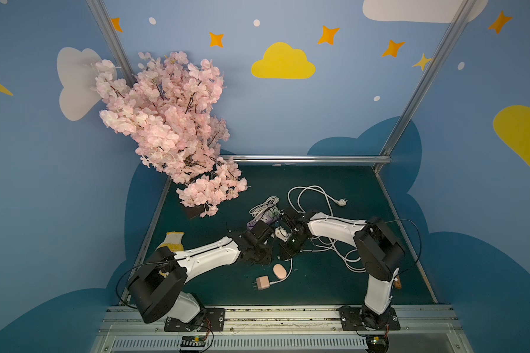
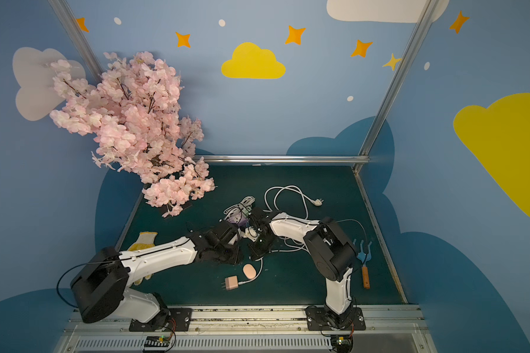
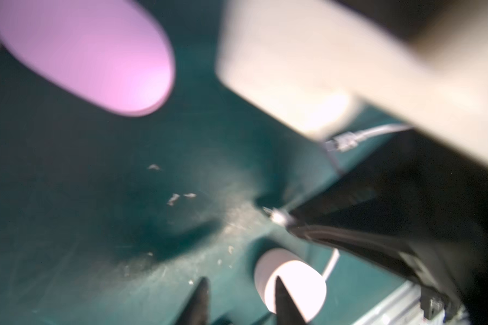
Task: Charge the bluetooth headset
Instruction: Move the bluetooth headset to the center of the board, then pick up the bluetooth headset from the center of the board.
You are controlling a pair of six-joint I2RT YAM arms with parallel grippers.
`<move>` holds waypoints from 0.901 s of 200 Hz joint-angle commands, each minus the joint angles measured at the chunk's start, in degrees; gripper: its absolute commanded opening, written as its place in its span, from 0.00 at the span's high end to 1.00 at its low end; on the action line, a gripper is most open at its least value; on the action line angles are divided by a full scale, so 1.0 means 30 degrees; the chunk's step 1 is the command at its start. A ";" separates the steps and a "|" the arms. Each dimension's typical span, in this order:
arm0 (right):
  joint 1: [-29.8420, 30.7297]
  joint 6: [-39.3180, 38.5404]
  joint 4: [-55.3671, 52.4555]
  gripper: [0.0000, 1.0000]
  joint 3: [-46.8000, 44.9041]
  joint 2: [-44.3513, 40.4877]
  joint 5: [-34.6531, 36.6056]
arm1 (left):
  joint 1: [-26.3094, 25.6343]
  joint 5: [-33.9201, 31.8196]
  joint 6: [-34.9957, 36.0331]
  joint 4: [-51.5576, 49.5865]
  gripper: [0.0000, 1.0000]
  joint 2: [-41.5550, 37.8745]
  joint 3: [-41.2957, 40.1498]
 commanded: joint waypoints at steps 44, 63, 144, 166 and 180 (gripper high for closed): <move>-0.2480 0.1253 0.2492 1.00 -0.0625 -0.2187 -0.1965 | -0.2051 0.0517 -0.3633 -0.2189 0.43 -0.0141 0.1803; -0.3022 0.1783 0.3559 1.00 -0.1211 -0.2758 -0.2546 | -0.2590 0.0394 -0.3803 -0.2830 0.43 0.0867 0.2692; -0.5083 0.1811 0.4417 1.00 -0.2700 -0.5185 -0.3146 | -0.3438 0.0196 -0.5292 -0.5653 0.37 0.3882 0.4855; -0.5174 0.1593 0.4424 1.00 -0.2934 -0.5292 -0.3218 | -0.3482 0.0313 -0.5899 -0.6055 0.33 0.4207 0.4824; -0.5248 0.1487 0.4451 1.00 -0.3055 -0.5349 -0.3235 | -0.3472 0.0457 -0.6152 -0.5880 0.32 0.4614 0.4827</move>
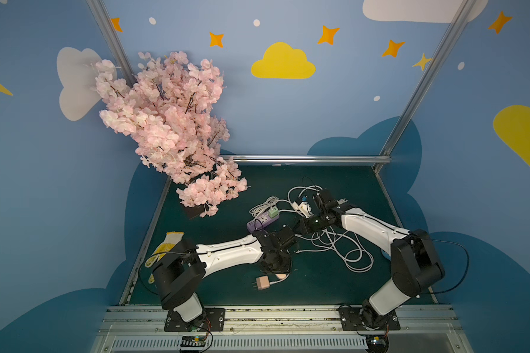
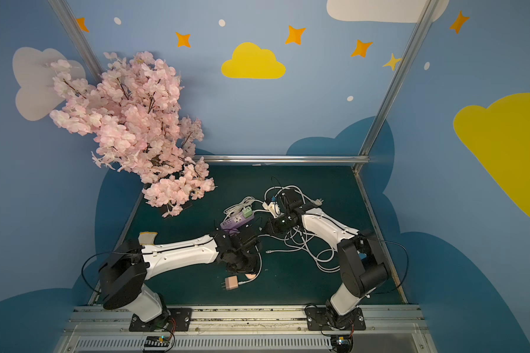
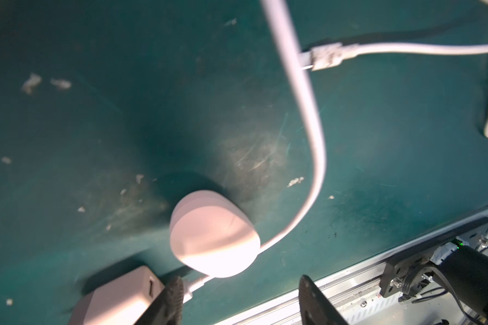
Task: Charge the bluetooth headset
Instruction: Pick up the bluetooth headset from the center of the board.
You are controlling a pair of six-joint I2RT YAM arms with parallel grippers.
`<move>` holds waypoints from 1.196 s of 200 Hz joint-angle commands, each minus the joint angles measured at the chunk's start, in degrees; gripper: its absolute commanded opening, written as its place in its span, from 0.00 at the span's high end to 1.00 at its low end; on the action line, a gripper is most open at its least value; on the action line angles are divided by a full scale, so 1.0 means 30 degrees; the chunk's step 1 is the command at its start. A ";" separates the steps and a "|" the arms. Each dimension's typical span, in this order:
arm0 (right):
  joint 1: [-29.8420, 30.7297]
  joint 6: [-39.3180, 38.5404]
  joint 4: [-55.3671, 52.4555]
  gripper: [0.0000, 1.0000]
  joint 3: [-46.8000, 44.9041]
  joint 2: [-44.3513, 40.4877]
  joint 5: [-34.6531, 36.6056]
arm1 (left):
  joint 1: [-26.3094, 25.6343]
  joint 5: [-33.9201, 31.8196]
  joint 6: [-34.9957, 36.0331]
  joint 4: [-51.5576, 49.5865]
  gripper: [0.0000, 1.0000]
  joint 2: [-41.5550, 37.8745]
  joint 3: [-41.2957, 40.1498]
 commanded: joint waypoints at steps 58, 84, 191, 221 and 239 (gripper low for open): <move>-0.0381 -0.0669 0.0205 1.00 -0.0942 -0.0880 -0.0137 | 0.0151 -0.0451 -0.0769 -0.0347 0.31 0.2757 0.1433; -0.0405 -0.0703 0.0250 1.00 -0.1000 -0.0832 -0.0193 | 0.0489 -0.0527 -0.0421 -0.0229 0.31 0.3212 0.1954; -0.0441 -0.0729 0.0320 1.00 -0.1000 -0.0037 -0.0312 | 0.0937 0.0201 0.0787 -0.0753 0.41 0.3355 0.2451; -0.0472 -0.0805 0.0207 1.00 -0.1000 -0.0154 -0.0210 | 0.0602 0.0268 0.0733 -0.1247 0.47 0.3977 0.2972; -0.0471 -0.0829 0.0220 1.00 -0.1030 -0.0199 -0.0217 | 0.0439 0.0034 0.0748 -0.1576 0.51 0.4132 0.3121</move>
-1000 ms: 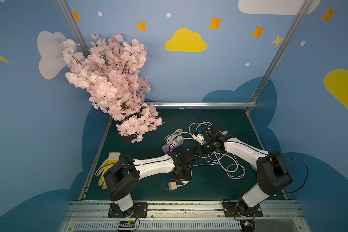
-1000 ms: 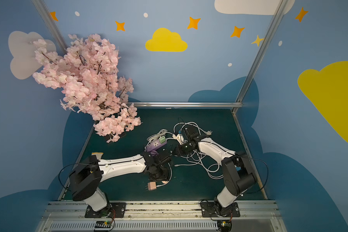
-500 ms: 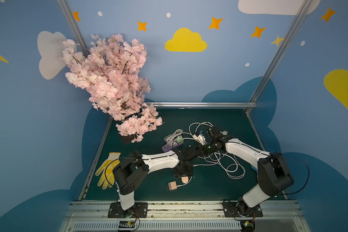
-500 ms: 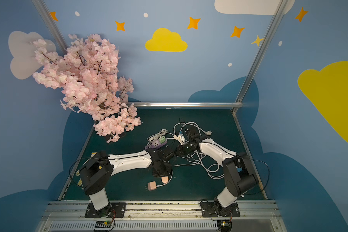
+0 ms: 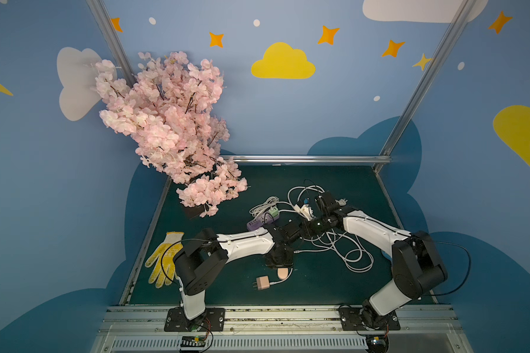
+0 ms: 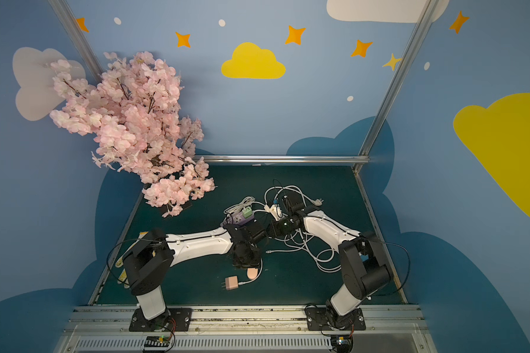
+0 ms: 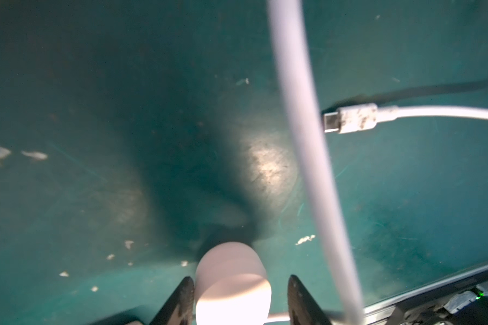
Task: Charge the bluetooth headset
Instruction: Pick up the bluetooth headset from the center of the board.
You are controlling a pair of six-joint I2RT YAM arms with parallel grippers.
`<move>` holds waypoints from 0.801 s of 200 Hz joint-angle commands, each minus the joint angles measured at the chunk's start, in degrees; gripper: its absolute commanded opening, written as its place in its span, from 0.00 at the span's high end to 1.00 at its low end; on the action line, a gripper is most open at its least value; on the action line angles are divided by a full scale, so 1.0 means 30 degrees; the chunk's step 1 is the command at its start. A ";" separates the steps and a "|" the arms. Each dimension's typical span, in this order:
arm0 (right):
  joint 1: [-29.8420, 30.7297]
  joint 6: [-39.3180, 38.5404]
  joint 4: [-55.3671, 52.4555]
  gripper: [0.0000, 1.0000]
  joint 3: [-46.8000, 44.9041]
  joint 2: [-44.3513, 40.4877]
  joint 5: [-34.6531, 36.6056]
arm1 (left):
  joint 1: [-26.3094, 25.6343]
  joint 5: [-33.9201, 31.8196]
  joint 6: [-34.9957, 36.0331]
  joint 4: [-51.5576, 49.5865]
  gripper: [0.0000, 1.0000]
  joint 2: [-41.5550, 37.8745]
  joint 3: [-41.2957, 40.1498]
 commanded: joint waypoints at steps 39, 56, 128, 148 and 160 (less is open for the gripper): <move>-0.0125 -0.0320 -0.0013 1.00 -0.0141 0.0144 -0.0204 | -0.0409 -0.0356 0.0121 -0.1509 0.50 0.0649 0.0345; -0.0121 -0.0290 -0.0001 1.00 -0.0155 0.0100 -0.0201 | -0.0526 -0.0537 0.0169 -0.1833 0.50 0.0822 0.0447; -0.0150 -0.0244 0.0017 1.00 -0.0112 0.0258 -0.0196 | -0.0836 -0.0833 0.0070 -0.2183 0.45 0.0860 0.0508; -0.0150 -0.0229 0.0034 1.00 -0.0082 0.0320 -0.0247 | -0.0796 -0.0805 0.0059 -0.2057 0.51 0.0764 0.0412; -0.0150 -0.0242 0.0002 1.00 -0.0108 0.0320 -0.0247 | -0.0841 -0.0805 0.0092 -0.2028 0.55 0.0768 0.0442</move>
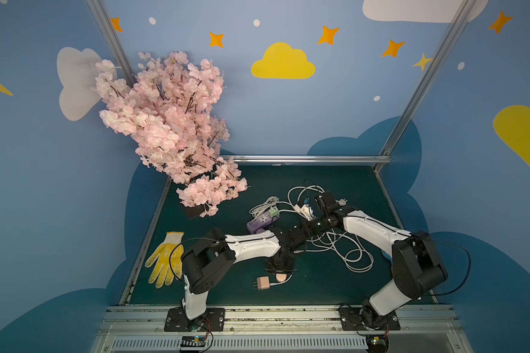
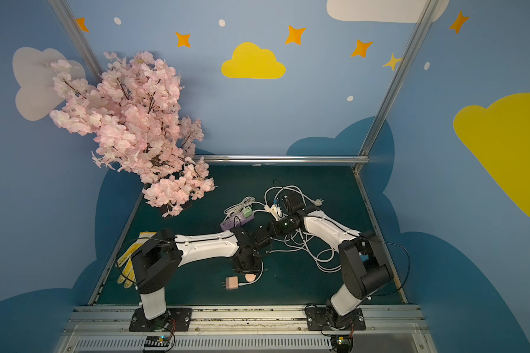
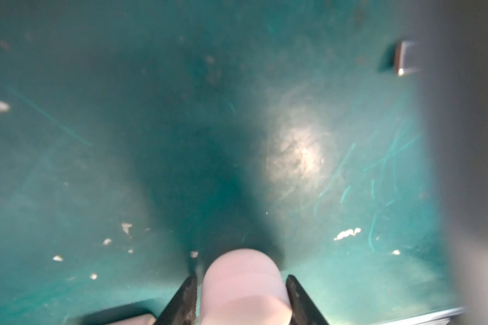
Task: Charge the bluetooth headset
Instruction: Pick up the bluetooth headset from the center of the board.
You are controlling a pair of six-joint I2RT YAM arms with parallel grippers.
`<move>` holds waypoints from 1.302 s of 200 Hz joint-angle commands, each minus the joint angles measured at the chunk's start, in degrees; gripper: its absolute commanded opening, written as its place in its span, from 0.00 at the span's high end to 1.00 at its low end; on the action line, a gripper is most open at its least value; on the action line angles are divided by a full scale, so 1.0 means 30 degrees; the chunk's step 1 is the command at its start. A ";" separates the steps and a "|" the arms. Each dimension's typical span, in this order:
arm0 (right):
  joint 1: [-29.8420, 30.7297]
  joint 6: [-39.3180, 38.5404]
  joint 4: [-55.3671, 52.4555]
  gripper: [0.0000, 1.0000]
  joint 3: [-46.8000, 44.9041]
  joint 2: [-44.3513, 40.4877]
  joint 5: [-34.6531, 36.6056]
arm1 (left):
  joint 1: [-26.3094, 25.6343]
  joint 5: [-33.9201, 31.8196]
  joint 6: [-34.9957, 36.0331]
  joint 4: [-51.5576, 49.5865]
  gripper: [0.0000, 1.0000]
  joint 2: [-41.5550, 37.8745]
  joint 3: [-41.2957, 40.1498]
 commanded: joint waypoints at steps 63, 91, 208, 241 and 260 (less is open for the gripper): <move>-0.0114 -0.0138 -0.0304 1.00 0.0135 0.0253 -0.0110 | 0.0180 -0.0441 0.0378 -0.0243 0.65 -0.0778 -0.0009; -0.0011 -0.0016 -0.0815 1.00 0.0688 -0.0049 -0.0163 | 0.1137 -0.0252 0.1064 0.1224 0.68 -0.2695 -0.1345; 0.4500 -0.1198 -0.7005 1.00 0.6247 0.0229 0.0646 | 0.8281 0.6263 0.4807 0.9143 0.96 -1.6128 -1.0829; 0.5173 -0.2085 -0.9783 1.00 0.8069 0.0903 0.0229 | 1.0675 0.9197 0.4932 1.1749 0.97 -1.9729 -1.3378; 0.5685 -0.2466 -1.1467 1.00 0.9411 0.1554 -0.0338 | 1.1607 1.0531 0.5342 1.2012 0.97 -2.0704 -1.3853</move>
